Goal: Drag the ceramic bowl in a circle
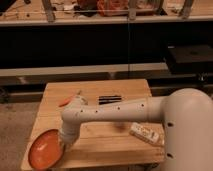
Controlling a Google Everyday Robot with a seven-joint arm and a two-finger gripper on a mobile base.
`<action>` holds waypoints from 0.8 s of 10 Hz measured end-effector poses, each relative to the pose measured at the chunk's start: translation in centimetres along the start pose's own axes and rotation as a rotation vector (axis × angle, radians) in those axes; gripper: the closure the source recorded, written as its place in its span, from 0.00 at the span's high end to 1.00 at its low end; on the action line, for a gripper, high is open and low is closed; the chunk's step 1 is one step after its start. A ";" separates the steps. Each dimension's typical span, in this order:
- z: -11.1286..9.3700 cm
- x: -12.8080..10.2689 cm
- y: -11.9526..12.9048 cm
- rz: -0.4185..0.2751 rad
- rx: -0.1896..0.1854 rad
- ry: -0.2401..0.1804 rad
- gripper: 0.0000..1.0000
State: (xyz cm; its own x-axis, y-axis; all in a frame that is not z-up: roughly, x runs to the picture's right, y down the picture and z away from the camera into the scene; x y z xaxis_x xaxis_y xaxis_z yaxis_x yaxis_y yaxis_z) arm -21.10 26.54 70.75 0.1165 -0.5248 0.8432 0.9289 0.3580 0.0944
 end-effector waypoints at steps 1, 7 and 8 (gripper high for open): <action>-0.7 2.3 -1.2 -0.004 0.018 -0.008 0.00; -3.3 11.9 -2.3 0.125 0.081 0.011 0.00; -4.1 12.8 -0.9 0.168 0.091 0.025 0.00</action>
State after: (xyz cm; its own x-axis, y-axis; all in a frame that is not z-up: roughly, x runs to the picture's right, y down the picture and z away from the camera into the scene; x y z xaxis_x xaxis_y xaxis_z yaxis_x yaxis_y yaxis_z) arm -18.98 16.31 79.29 0.2773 -0.4701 0.8379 0.8602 0.5100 0.0015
